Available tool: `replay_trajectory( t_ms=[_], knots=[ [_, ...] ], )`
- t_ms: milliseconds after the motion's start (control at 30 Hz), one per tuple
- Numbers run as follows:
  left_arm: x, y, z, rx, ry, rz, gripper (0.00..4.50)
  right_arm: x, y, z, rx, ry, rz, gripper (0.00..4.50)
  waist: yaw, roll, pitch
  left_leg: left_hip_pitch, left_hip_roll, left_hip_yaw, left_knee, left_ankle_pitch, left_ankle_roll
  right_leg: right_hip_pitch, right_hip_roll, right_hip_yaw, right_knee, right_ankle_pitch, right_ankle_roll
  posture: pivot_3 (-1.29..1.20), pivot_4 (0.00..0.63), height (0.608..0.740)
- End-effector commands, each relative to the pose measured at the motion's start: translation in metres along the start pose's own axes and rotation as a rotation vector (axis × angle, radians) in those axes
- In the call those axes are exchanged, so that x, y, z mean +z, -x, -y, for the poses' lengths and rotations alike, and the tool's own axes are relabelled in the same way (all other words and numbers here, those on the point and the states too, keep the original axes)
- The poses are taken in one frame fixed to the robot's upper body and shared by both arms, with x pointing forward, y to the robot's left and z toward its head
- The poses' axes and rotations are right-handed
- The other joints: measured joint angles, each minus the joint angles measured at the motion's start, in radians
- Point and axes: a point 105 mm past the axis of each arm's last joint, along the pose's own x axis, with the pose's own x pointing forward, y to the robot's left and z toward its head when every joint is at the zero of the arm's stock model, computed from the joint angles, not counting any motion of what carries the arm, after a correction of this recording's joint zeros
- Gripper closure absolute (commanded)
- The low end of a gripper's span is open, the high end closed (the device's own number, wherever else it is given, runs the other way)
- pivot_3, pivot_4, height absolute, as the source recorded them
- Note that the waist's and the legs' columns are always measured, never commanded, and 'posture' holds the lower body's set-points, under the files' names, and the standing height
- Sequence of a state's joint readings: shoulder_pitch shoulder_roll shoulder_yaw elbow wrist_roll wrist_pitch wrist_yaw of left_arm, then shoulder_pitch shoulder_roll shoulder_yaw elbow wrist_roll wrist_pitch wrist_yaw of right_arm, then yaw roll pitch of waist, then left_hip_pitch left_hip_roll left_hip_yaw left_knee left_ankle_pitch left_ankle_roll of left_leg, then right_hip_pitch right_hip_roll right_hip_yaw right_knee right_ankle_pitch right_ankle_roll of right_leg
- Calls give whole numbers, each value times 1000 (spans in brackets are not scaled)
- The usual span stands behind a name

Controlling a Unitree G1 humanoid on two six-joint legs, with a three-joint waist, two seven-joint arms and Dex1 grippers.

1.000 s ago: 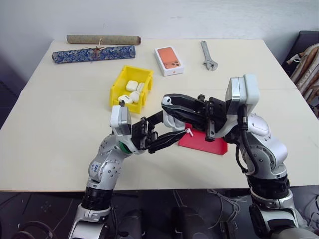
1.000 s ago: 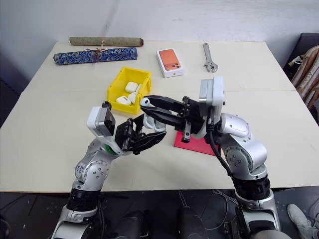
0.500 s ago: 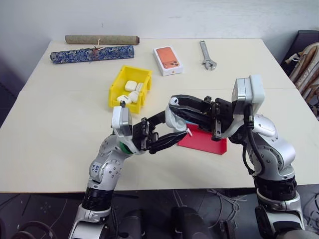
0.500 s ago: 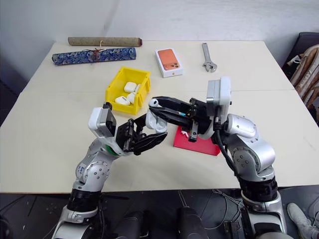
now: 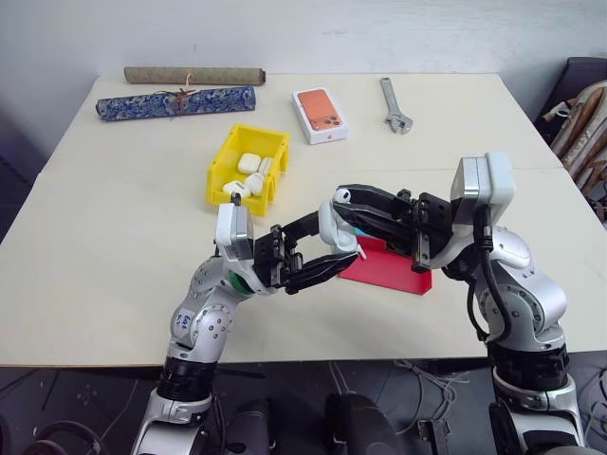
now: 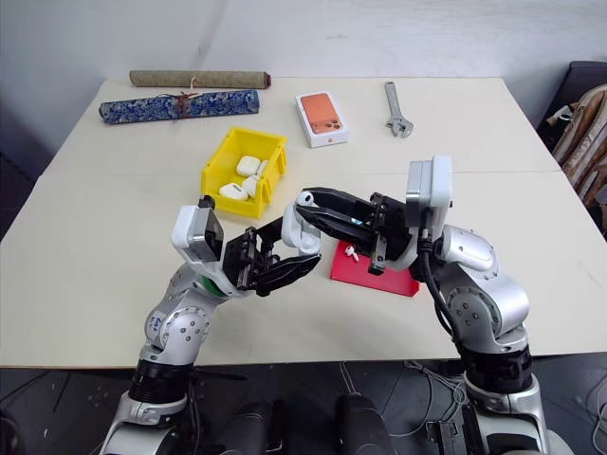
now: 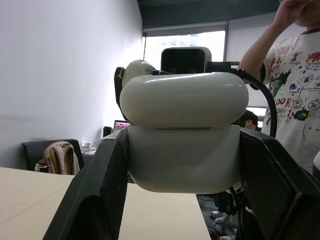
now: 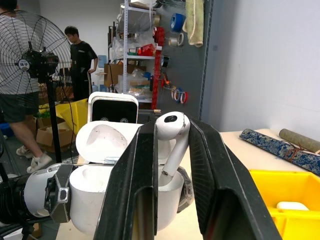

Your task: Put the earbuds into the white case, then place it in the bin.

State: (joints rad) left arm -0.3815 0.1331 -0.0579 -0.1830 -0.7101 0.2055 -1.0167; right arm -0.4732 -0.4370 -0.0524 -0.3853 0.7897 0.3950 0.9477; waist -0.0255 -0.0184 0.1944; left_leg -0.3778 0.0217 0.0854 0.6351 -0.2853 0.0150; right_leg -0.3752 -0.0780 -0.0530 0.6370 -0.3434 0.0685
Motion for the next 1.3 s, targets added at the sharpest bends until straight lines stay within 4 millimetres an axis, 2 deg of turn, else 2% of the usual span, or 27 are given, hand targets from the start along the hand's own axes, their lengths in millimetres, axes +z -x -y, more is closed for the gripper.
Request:
replay_trajectory(
  t_ms=[33,100,500,567,667,733,767,833,867,900,967,1033,1067,1133,1233,1300],
  knots=[
    [17,-12,8,-55,-62,64,1705,-10,0,-6,28,-34,-41,4024,0,0,0,0,0,0,0,0,0,0,0,0,0,0,0,0,150,740],
    [17,-12,7,-55,-65,65,1705,-12,0,-7,27,-61,-44,4024,0,0,0,0,0,0,0,0,0,0,0,0,0,0,0,0,150,740],
    [18,-12,4,-46,-83,68,1705,-6,10,-9,16,-24,-40,127,1,0,0,0,0,0,0,0,0,0,0,0,0,0,0,0,150,740],
    [18,-11,4,-41,-84,67,1705,-4,16,-6,-8,-27,-42,55,0,0,0,0,0,0,0,0,0,0,0,0,-1,0,0,0,150,740],
    [17,-6,5,-30,-88,52,1705,7,35,2,-102,-16,-46,55,2,0,0,0,0,0,0,0,0,0,0,0,0,0,0,0,150,740],
    [17,0,4,-13,-88,36,1705,15,65,11,-221,5,-112,55,11,0,0,-1,0,0,0,0,0,0,0,0,-1,0,0,0,150,740],
    [17,2,4,-9,-88,30,1705,18,74,12,-251,13,-136,55,19,0,0,-1,0,0,-1,0,0,0,0,0,-1,0,0,0,150,740],
    [15,10,5,-1,-86,5,1705,11,114,17,-362,63,-260,55,25,0,0,-2,0,0,0,0,1,0,0,0,-4,0,1,0,150,740],
    [14,14,5,6,-84,-9,1705,5,141,19,-428,92,-341,55,28,0,0,-2,0,0,-1,0,1,0,0,0,-5,0,1,0,150,740],
    [14,17,6,11,-82,-18,1705,1,159,18,-464,109,-400,55,30,0,0,-2,0,0,-1,0,1,1,0,-1,-7,0,1,0,150,740],
    [12,26,5,36,-79,-40,1705,-14,221,19,-625,131,-538,55,32,0,0,-2,0,0,-2,0,1,2,1,-1,-9,1,2,0,150,740],
    [11,35,5,62,-78,-62,1705,-29,280,10,-770,120,-702,55,33,0,0,-2,-1,1,-1,0,2,3,0,0,-10,2,3,0,150,740],
    [11,39,5,71,-78,-70,1705,-35,299,4,-798,104,-765,55,33,0,0,-2,-2,2,-1,0,3,3,0,0,-10,2,3,0,150,740],
    [13,44,5,87,-79,-80,1705,-37,317,2,-844,128,-831,55,28,0,0,-2,-2,4,-1,0,3,2,0,2,-10,2,3,0,150,740],
    [14,47,4,100,-83,-89,1705,-34,309,14,-862,146,-831,55,4,1,0,0,-1,8,-1,1,3,2,0,3,-10,2,3,0,150,740],
    [15,49,3,105,-85,-91,1705,-37,292,24,-807,129,-859,55,-6,2,0,3,0,8,-2,1,3,4,0,4,-9,2,3,0,150,740]
  ],
)
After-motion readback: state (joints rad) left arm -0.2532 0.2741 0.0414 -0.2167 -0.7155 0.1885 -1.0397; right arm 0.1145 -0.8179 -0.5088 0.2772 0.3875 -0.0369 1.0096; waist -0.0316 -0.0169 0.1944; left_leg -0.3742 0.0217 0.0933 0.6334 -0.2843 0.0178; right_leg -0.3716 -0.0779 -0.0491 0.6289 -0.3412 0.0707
